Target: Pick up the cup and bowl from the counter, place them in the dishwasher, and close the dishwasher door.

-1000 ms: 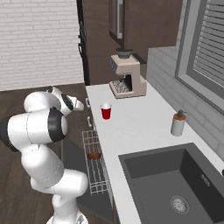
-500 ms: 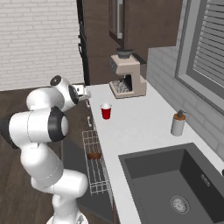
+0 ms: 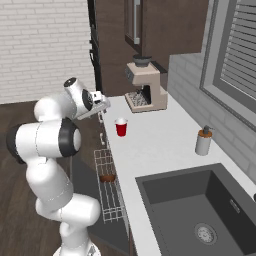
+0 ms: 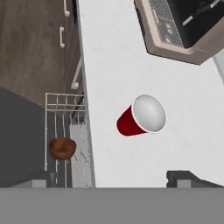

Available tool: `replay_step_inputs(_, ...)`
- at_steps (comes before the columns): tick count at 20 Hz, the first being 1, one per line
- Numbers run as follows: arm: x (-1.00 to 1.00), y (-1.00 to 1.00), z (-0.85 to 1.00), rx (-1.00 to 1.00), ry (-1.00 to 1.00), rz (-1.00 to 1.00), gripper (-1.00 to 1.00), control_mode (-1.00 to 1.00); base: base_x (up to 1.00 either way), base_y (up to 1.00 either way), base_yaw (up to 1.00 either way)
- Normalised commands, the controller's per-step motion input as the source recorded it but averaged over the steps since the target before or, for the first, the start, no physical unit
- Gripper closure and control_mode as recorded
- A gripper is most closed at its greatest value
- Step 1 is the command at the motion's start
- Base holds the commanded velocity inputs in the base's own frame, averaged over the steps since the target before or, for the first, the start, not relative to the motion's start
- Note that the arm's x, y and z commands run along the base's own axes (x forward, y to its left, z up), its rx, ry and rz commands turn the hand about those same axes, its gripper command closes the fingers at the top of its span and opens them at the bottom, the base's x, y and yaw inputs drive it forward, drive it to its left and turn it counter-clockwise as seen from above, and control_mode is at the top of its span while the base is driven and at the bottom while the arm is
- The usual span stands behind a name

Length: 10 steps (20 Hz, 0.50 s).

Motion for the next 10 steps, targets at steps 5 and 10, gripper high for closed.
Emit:
replay_step_inputs(5, 0.07, -0.23, -0.05, -0.03, 0.21, 0.00, -1.00, -1.00, 0.00, 0.00, 0.00)
replay_step_inputs(10, 0.27, -0.16, -0.29, 0.00, 0.16, 0.00, -1.00, -1.00, 0.00, 0.00, 0.00)
